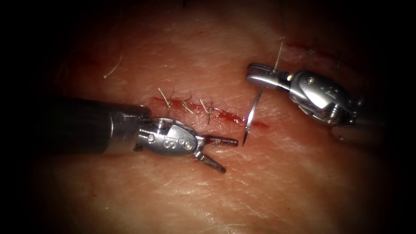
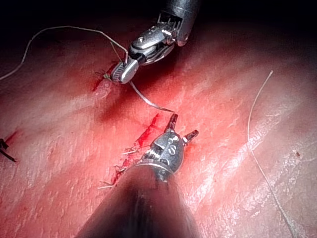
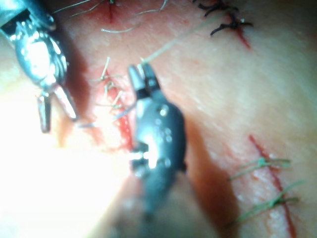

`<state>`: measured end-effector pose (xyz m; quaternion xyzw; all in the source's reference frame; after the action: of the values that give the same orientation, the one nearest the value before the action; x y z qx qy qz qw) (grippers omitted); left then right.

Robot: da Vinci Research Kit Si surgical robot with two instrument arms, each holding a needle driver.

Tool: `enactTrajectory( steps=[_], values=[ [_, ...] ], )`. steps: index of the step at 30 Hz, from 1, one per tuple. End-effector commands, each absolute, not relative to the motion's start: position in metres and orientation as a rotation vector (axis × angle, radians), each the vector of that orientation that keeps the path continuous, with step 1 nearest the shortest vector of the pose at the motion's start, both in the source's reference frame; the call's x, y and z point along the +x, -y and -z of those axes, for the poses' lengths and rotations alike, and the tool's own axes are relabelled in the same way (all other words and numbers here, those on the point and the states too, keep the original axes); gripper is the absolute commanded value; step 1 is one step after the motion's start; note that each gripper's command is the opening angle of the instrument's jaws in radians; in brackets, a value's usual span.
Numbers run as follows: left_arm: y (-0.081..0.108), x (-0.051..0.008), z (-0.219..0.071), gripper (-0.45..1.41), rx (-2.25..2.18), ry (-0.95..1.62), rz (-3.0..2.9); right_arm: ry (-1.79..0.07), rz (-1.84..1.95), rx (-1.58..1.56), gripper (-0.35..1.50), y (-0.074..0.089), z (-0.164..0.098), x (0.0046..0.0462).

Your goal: Wound Closure

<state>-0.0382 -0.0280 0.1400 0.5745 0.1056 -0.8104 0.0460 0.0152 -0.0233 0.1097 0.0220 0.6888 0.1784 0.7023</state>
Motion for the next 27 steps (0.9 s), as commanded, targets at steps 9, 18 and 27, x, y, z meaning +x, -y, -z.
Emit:
enactTrajectory(
  steps=[9, 18, 27],
  values=[
    [0.0273, -0.0366, -0.1453, 0.37, 1.627, -0.264, 2.679, -1.506, -0.148, -0.246, -0.35, 0.0221, -0.1104, 0.0166],
    [0.0280, -0.0366, -0.1477, 0.34, 1.548, -0.275, 2.744, -1.486, -0.037, -0.358, -0.35, 0.0226, -0.1111, 0.0173],
    [0.0286, -0.0360, -0.1492, 0.36, 1.491, -0.333, 2.796, -1.453, 0.037, -0.431, -0.35, 0.0233, -0.1122, 0.0185]
  ],
)
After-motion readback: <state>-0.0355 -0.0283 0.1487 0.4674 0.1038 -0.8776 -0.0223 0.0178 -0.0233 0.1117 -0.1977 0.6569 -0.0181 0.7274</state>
